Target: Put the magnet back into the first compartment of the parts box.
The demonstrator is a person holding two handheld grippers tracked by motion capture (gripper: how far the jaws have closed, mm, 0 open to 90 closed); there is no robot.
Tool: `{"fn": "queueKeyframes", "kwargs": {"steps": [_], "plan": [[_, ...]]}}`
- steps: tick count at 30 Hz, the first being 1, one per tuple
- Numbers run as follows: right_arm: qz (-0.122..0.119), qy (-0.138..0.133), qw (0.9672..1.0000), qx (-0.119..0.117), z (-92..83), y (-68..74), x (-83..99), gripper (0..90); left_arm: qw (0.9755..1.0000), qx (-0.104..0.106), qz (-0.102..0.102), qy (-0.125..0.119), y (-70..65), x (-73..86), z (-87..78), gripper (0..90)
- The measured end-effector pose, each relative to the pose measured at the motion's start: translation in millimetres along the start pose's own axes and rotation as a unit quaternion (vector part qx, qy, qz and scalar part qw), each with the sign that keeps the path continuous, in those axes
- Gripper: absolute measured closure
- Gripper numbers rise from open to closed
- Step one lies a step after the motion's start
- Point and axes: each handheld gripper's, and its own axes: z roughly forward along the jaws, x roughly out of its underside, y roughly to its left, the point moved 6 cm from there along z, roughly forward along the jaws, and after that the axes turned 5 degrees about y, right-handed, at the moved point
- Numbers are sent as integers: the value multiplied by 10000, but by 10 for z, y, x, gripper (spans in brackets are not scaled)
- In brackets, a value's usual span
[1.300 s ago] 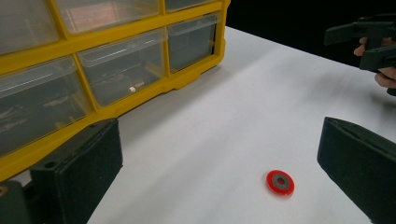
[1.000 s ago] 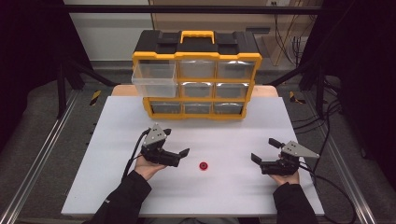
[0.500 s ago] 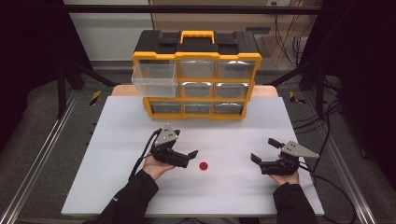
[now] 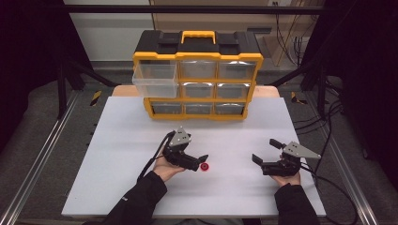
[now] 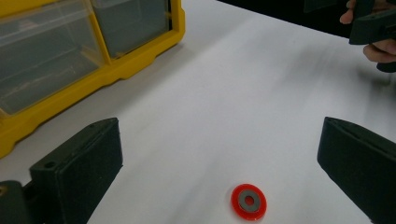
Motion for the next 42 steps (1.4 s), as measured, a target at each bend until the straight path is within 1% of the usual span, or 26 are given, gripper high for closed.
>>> {"fn": "queueKeyframes", "kwargs": {"steps": [5, 11, 13, 14, 18, 21, 25, 27, 29, 31, 33, 34, 37, 38, 40, 42], "plan": [[0, 3, 10000, -7, 1, 1, 1, 4, 9999, 40, -8, 96, -24, 22, 74, 0], [3, 4, 10000, -16, 0, 1, 0, 4, 9995, 56, 76, 314, -80, 82, 175, 0], [6, -9, 10000, 15, -4, -7, -3, 4, 9991, 89, 107, 394, -106, 105, 214, 0], [-20, -34, 10000, 14, -5, -10, -5, 4, 9990, 90, 124, 432, -117, 116, 234, 0], [-26, -11, 10000, 11, -6, -8, 0, 4, 9982, 180, 131, 554, -153, 153, 296, 0], [-32, -2, 10000, 8, -5, -6, 2, 4, 9977, 236, 94, 625, -166, 171, 324, 0], [-10, 12, 10000, -3, -2, -2, 3, 4, 9970, 243, 97, 728, -176, 197, 359, 5], [-8, 25, 10000, -9, 2, 1, 6, 4, 9963, 267, 90, 810, -190, 217, 385, 6], [0, 19, 10000, -9, 1, 2, 6, 4, 9959, 273, 142, 852, -194, 231, 414, 9], [0, 14, 10000, -11, 0, 2, 5, 4, 9947, 269, 91, 985, -206, 263, 431, 14], [2, 22, 10000, -13, 2, 2, 6, 4, 9931, 304, 130, 1126, -216, 296, 456, 21], [3, 22, 10000, -19, 2, 3, 6, 4, 9927, 308, 138, 1160, -222, 307, 465, 23], [-3, 16, 10000, -14, 1, 2, 6, 4, 9914, 285, 139, 1268, -224, 325, 470, 53], [1, 21, 10000, -14, 1, 2, 6, 4, 9909, 243, 150, 1318, -219, 335, 471, 63], [5, 24, 10000, -22, 4, 4, 7, 4, 9900, 239, 91, 1384, -210, 350, 476, 79], [7, 21, 10000, -24, 2, 5, 7, 4, 9896, 244, 78, 1416, -208, 358, 478, 99]]}}
